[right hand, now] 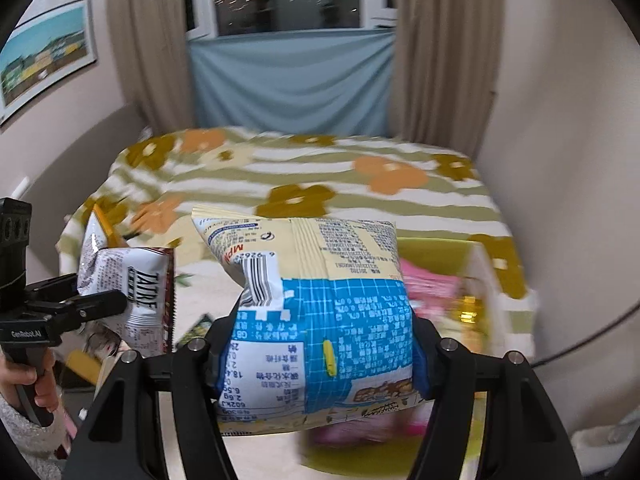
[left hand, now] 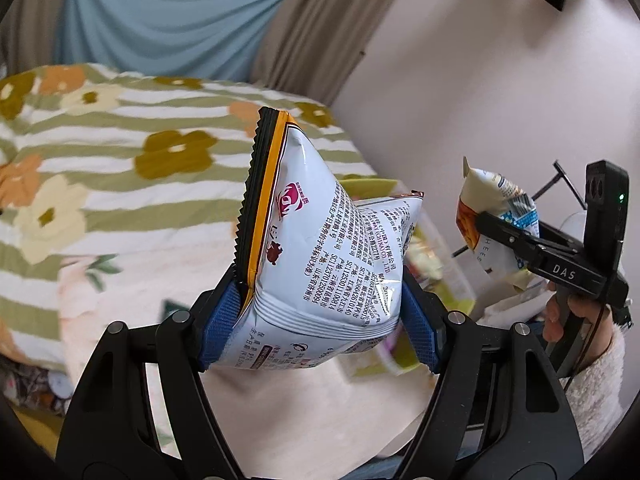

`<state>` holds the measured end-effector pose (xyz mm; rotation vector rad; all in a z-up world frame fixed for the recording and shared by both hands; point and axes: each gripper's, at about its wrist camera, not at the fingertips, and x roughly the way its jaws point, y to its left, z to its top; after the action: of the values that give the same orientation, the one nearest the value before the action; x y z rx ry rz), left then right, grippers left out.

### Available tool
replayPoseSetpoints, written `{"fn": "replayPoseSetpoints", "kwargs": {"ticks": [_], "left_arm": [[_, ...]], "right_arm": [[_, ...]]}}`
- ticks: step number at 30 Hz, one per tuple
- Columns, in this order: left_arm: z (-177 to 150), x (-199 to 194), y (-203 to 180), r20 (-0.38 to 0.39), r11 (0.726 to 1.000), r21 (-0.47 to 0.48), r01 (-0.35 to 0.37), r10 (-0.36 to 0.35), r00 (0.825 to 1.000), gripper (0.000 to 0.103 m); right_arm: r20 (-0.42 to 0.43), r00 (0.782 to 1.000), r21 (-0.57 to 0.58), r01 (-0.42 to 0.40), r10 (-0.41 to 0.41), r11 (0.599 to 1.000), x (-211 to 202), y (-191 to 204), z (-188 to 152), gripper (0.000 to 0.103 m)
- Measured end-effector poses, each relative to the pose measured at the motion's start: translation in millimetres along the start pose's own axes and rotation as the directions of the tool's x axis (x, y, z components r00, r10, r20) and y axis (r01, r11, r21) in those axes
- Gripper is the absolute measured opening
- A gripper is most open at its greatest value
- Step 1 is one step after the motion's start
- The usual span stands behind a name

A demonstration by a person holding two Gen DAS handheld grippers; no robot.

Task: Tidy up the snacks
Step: 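Carry both held bags to the cardboard box and release the white bag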

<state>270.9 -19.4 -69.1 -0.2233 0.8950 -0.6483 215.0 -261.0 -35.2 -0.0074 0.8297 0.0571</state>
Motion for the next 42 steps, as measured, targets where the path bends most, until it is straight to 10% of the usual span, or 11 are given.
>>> {"fn": "replayPoseSetpoints", "kwargs": {"ticks": [17, 22, 42], "left_arm": [[57, 177, -124, -0.054, 0.998, -0.057, -0.024, 0.021, 0.998, 0.071], [64, 217, -122, -0.078, 0.986, -0.088, -0.141, 0.134, 0.988, 0.096], [4, 134, -127, 0.007, 0.941, -0.1, -0.323, 0.325, 0.946, 0.096]], "right_arm": [[-0.036, 0.998, 0.093, -0.048, 0.051, 0.995, 15, -163, -27, 0.061], [-0.073, 0.99, 0.058, -0.121, 0.125, 0.991, 43, -172, -24, 0.061], [-0.009, 0.979, -0.01, -0.205, 0.205, 0.979, 21, -146, -50, 0.063]]}}
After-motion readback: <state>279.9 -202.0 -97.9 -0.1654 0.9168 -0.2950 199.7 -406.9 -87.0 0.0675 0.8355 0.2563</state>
